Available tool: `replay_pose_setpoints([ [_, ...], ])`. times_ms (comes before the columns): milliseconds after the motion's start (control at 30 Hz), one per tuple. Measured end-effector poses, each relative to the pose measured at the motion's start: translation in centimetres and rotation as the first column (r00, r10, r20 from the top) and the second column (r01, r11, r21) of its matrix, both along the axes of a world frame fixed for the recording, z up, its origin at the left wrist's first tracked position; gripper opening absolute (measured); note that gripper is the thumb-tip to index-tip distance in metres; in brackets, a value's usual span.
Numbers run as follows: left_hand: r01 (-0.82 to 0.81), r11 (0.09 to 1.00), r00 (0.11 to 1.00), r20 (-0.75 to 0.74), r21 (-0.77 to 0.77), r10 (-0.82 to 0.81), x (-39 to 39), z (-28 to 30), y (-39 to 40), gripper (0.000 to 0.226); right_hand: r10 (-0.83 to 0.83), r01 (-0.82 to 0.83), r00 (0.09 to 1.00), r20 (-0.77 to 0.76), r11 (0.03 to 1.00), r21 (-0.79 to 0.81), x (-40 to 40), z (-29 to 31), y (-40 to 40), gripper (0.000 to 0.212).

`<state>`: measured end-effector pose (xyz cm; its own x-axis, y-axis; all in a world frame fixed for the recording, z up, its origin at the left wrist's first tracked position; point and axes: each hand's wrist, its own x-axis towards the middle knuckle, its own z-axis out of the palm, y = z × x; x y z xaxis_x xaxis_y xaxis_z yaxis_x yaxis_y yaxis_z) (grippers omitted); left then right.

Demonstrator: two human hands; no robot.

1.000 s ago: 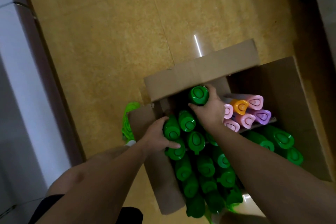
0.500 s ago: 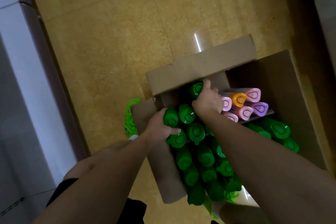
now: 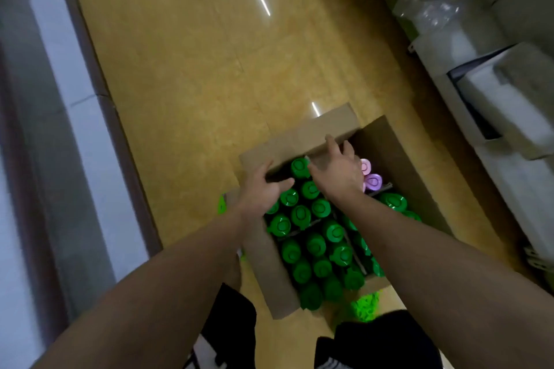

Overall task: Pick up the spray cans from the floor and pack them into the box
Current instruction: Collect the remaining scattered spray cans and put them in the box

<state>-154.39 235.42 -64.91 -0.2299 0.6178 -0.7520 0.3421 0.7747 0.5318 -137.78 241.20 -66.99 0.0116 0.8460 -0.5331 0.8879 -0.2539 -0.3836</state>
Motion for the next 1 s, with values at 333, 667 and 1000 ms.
replay_pose_setpoints([
  [333,0.058,0.935,0.988,-0.155,0.351,-0.003,8.5,24.3,1.0,0.080,0.153,-0.145,0.988,-0.020,0.968,0.204,7.6,22.4,-1.4,0.078],
  [667,0.393,0.765,0.900,-0.386,0.511,-0.204,13.2,43.0,-1.7,0.085,0.064,-0.041,0.997,-0.041,0.914,0.404,14.4,40.6,-7.5,0.079],
  [1000,0.871,0.274,0.491,-0.698,0.408,-0.522,29.2,47.0,-8.6,0.084,-0.362,0.292,0.931,0.051,0.821,0.491,28.2,47.1,-24.1,0.080],
])
